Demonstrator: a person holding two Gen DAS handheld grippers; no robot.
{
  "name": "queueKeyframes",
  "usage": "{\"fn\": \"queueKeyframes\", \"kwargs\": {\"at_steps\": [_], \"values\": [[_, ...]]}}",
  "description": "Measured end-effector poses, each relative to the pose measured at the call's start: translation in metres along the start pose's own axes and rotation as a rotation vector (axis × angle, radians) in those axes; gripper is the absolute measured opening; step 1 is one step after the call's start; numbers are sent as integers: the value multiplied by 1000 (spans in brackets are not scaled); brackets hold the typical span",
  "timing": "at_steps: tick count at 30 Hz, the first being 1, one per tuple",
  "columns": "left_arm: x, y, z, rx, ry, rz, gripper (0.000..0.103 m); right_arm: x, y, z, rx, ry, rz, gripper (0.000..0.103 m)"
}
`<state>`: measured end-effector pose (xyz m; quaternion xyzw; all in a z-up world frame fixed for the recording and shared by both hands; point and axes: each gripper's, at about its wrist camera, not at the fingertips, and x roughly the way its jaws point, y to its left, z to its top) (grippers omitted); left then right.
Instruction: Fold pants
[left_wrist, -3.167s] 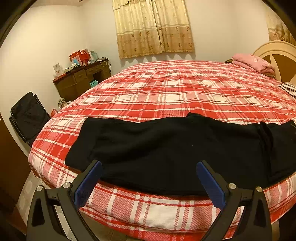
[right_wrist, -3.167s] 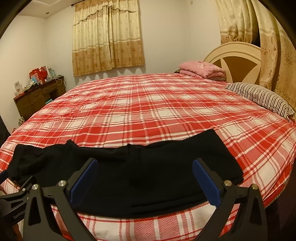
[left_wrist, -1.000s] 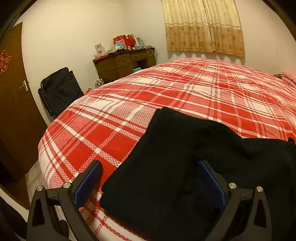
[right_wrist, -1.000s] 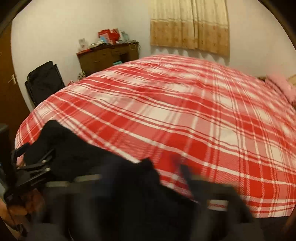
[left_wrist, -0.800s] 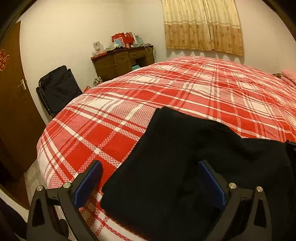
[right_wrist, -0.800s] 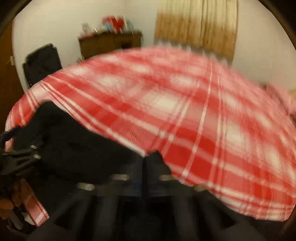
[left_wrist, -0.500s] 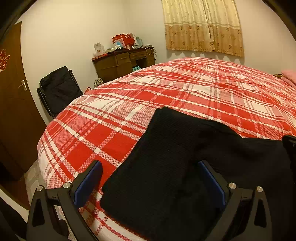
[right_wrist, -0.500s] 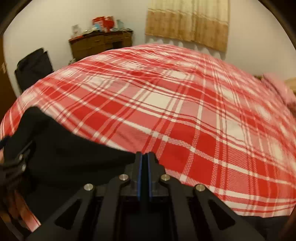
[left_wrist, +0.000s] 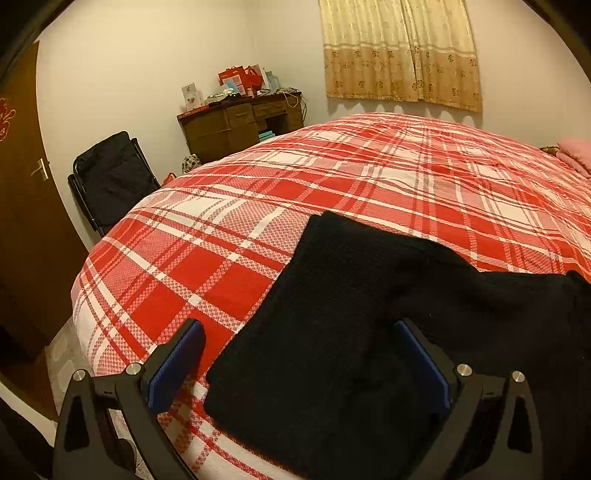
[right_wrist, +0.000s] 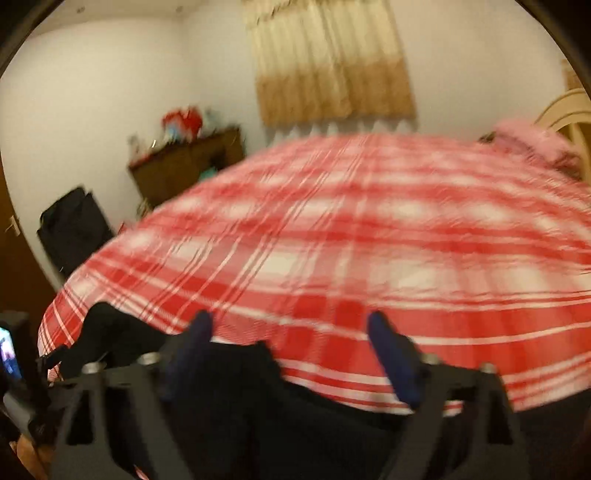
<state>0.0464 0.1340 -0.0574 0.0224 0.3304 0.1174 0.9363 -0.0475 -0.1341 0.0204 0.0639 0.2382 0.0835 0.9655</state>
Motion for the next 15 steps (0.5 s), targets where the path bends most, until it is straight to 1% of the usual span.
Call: {"fn": "queueKeyframes", "kwargs": {"at_steps": [2,3,5,6,7,8,9,10,11,12,15], "values": [[-3,0,0,-5,1,7,102,-28,-20,-5,16,-20,-55,92],[-4,0,0,-5,2,8,102,-37,-30,-8,36,-20,-67,91],[-9,2,1,-6,5,7,102,-56,-55,-18,93,-16,-114,86],[-12,5,1,-12,1,5,102,-65,-68,-25,122,-16,-157,84],[-16,8,2,-22,-6,3,102,-71,-75,-32,139,-14,-184,78],[-21,15,2,-40,-20,2,102,-76,-80,-38,154,-8,-201,66],[-26,22,1,-57,-32,9,102,-77,-83,-44,166,5,-208,60],[-29,28,2,-67,-38,23,102,-77,-83,-50,170,26,-199,48],[-31,32,2,-70,-37,33,102,-74,-81,-52,166,43,-188,39],[-32,38,2,-66,-30,42,102,-72,-77,-55,155,55,-174,38],[-36,50,-1,-51,-11,66,102,-61,-54,-65,122,90,-104,39]]}}
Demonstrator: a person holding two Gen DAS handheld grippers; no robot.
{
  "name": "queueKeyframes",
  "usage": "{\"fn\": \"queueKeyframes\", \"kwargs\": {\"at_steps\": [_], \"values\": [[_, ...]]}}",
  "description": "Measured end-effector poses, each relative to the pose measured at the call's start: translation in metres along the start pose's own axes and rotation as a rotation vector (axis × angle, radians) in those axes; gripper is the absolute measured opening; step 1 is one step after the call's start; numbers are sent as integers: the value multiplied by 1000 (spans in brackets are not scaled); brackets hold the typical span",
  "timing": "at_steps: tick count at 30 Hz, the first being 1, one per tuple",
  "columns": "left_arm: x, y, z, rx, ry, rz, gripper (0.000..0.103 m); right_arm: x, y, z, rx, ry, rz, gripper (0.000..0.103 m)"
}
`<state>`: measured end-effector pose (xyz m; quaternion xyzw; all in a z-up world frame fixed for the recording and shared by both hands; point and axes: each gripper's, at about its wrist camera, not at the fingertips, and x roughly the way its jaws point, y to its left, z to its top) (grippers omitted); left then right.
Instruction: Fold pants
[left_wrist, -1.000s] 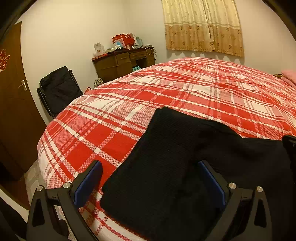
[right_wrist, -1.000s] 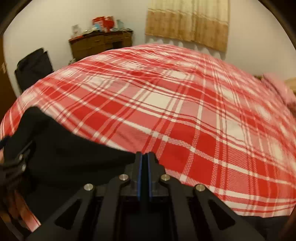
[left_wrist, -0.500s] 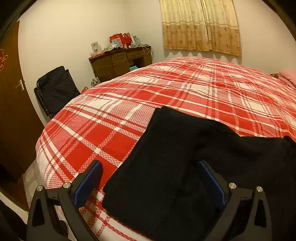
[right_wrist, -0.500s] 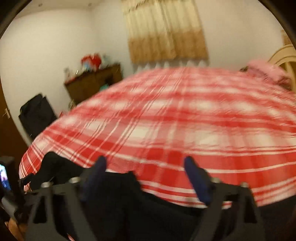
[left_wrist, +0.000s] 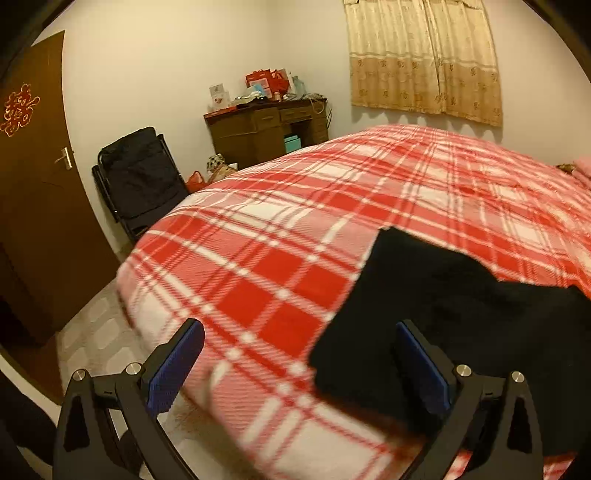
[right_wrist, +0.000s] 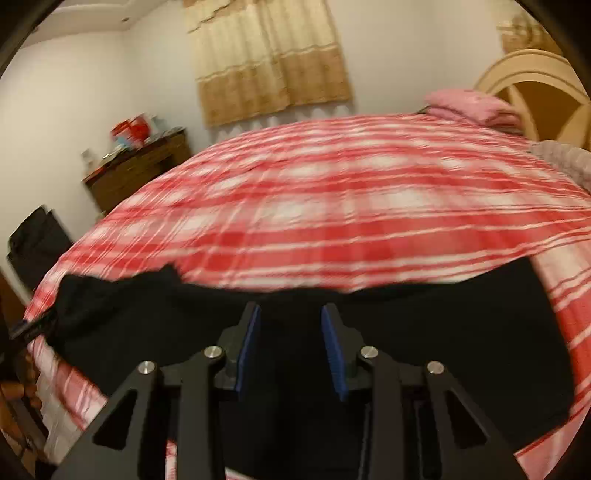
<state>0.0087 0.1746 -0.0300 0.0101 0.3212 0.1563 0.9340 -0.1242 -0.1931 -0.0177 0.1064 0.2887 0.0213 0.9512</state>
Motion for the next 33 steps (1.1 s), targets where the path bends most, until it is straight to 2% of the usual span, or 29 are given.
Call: {"fn": "queueKeyframes", "kwargs": {"at_steps": [4,6,8,10,18,19,22,25,33], "values": [[-17,15,-4,2,-34,-12,102,6,22,-14,-19,41,83,46],[-21,23,-4,-3,-37,-20,102,0,32,-20,-65,26,95,51],[-20,30,-6,-16,-12,-47,102,-8,40,-24,-116,-7,90,67],[-19,32,-11,-40,25,-84,102,-16,44,-29,-141,-35,93,73],[-28,18,-28,-91,58,-272,102,-15,51,-31,-151,-30,98,73],[-26,15,-26,-104,68,-285,99,-14,53,-32,-156,-28,97,73],[-20,10,-26,-136,104,-329,79,-11,55,-34,-168,-21,97,73],[-14,4,-26,-141,128,-331,78,-11,53,-34,-163,-26,90,73],[4,-11,-9,-175,70,-255,78,-8,51,-35,-144,-13,93,73]]}}
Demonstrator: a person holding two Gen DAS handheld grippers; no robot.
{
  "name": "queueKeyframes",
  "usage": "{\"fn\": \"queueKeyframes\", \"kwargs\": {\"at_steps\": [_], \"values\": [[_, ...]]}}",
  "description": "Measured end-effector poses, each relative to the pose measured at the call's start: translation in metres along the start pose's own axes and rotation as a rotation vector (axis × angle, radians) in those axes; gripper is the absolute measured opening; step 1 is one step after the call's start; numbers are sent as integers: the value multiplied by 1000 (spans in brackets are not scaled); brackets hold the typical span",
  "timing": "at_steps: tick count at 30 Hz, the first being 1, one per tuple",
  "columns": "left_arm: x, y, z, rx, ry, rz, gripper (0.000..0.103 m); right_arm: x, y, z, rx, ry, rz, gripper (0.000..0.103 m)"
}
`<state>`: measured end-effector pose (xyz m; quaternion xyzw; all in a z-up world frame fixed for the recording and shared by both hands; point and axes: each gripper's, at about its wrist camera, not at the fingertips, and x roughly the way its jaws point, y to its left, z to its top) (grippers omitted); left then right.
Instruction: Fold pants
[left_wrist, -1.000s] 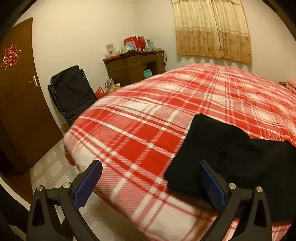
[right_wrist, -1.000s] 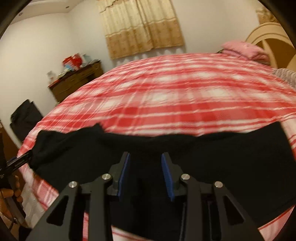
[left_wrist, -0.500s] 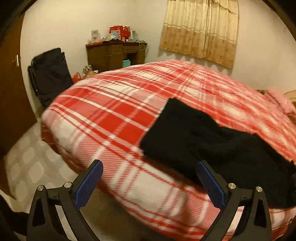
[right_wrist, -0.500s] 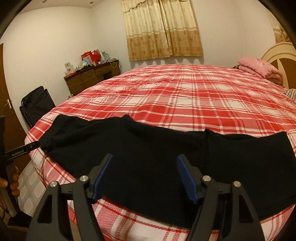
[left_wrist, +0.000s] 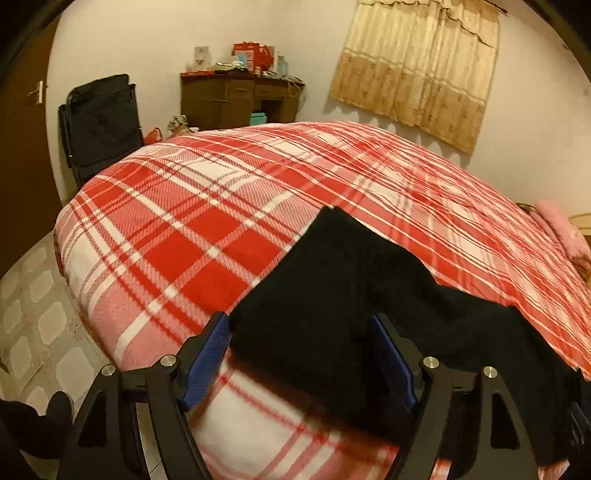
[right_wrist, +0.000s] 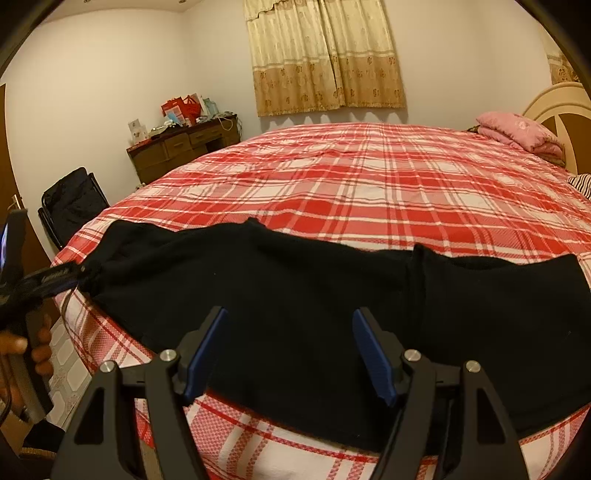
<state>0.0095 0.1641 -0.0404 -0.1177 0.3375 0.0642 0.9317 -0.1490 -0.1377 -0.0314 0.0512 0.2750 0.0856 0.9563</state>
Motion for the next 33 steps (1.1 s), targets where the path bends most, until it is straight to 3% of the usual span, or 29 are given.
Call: {"fn": "queueKeyframes", "kwargs": {"at_steps": [3,4,5,7,16,24,26,29,33], "values": [[3,-8,0,27,-11,45,78,0,0,0,2,-3,-2,73],[1,-8,1,21,-13,44,67,0,-1,1,3,-5,-3,73],[0,-7,2,13,-14,33,42,-1,-2,1,6,-7,-4,73],[0,-3,6,-10,16,-49,36,-2,-2,1,11,-10,-5,73],[-29,-12,18,57,-101,-103,30,-4,-3,2,14,-13,-9,73],[-35,-16,16,83,-143,-104,29,-5,-7,2,20,-5,-10,72],[-25,-14,13,72,-116,-81,29,-4,-6,3,27,-5,-8,69],[-13,-5,7,44,-91,-60,29,2,-8,18,17,11,20,46],[-18,2,7,42,-112,-69,29,22,-8,50,2,25,76,46]]}}
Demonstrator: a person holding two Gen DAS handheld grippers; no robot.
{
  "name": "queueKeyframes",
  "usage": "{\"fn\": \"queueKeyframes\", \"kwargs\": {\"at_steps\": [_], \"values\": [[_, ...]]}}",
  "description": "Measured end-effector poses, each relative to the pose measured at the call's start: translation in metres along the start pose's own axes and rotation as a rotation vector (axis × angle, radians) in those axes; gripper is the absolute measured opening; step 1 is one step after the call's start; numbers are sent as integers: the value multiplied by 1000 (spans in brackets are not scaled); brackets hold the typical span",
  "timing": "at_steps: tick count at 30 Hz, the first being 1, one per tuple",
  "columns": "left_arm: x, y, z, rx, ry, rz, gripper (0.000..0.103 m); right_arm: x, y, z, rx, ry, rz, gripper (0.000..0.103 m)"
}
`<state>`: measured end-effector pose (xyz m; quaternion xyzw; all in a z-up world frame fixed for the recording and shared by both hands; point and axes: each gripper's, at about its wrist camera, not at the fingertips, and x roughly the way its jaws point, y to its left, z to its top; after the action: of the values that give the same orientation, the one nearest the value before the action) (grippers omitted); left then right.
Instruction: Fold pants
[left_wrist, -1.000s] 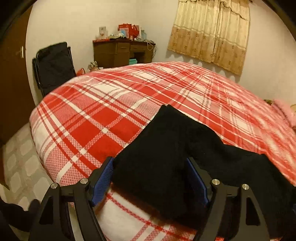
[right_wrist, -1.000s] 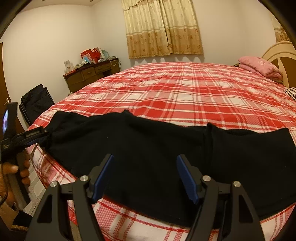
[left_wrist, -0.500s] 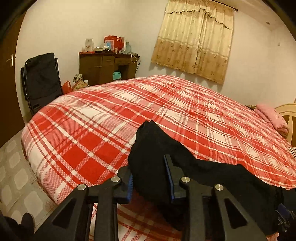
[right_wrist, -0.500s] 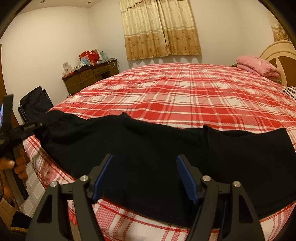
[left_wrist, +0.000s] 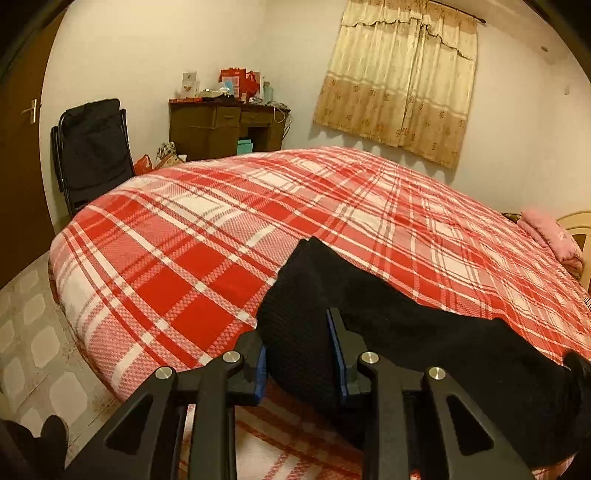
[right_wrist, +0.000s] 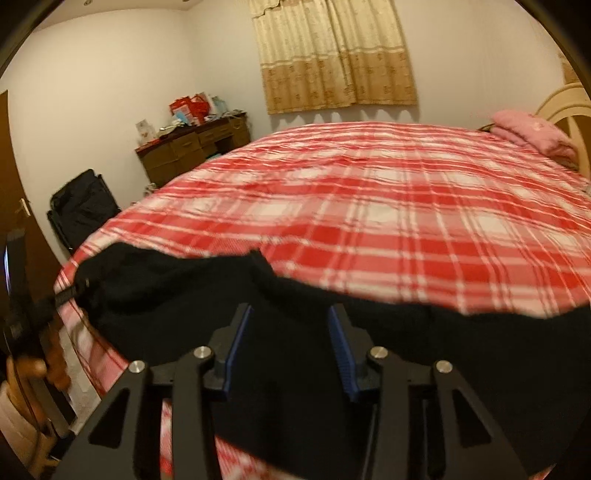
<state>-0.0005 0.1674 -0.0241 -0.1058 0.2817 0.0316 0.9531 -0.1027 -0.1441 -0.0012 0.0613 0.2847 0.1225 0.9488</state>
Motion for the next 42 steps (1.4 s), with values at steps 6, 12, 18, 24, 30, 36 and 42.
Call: {"fn": "queueKeyframes", "kwargs": {"at_steps": [6,12,18,24,30,36,42], "values": [[9,5,0,2,15,15,29,55,10,31,-32,64,19,63],[18,6,-6,21,32,25,29,103,41,15,-92,154,25,31],[20,4,-4,17,43,43,32,108,43,24,-95,142,-27,31],[21,-1,-3,34,47,51,31,68,75,20,-144,27,13,62],[21,-2,-3,50,46,62,30,76,102,-13,-197,122,80,42],[15,-7,-1,64,39,61,29,76,106,-17,-211,139,65,39],[1,-15,5,85,7,48,29,32,92,-13,-110,26,84,60]]}}
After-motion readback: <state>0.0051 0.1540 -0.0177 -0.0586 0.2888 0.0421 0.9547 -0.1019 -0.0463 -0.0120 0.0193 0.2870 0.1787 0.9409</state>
